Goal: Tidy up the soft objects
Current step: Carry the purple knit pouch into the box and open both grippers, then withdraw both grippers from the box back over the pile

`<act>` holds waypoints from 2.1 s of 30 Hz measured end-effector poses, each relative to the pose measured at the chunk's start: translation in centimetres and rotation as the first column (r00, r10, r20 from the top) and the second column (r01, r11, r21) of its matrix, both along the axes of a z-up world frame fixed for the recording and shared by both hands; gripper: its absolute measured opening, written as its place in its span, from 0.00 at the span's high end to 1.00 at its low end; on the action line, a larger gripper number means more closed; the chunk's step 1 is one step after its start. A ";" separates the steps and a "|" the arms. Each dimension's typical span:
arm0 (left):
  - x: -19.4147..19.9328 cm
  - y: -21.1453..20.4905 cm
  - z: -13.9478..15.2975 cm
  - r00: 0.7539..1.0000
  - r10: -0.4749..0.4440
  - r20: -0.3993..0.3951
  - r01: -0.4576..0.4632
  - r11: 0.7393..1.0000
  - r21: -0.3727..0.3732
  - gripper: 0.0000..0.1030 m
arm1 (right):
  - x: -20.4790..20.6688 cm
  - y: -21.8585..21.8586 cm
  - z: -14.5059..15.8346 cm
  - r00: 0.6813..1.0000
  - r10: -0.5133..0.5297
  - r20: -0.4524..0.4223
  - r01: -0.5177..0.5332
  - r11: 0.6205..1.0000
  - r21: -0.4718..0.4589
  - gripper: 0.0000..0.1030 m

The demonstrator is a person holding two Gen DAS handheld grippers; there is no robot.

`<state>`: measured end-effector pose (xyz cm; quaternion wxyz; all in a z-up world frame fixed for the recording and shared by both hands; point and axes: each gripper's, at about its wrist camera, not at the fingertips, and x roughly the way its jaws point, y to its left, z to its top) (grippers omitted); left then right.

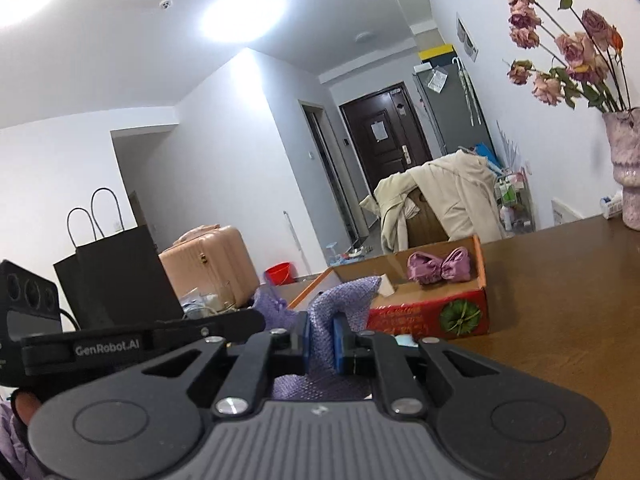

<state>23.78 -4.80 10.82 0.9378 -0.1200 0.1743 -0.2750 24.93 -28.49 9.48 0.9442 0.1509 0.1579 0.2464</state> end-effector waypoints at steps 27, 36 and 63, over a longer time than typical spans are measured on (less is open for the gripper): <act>37.5 5.8 -5.9 0.885 0.266 -0.381 -0.185 0.954 0.237 0.93 | 40.8 10.6 -6.6 0.885 -0.139 -0.444 -0.006 0.951 -0.309 0.80; 33.4 6.5 -1.1 0.924 0.262 -0.278 -0.192 0.947 0.256 0.61 | 39.2 10.1 -4.9 0.896 -0.083 -0.436 -0.046 0.959 -0.279 0.50; -0.7 4.4 4.8 0.920 0.343 0.187 -0.381 0.894 0.234 0.00 | 6.6 -0.3 6.6 1.000 -0.006 0.015 0.010 0.959 -0.284 0.10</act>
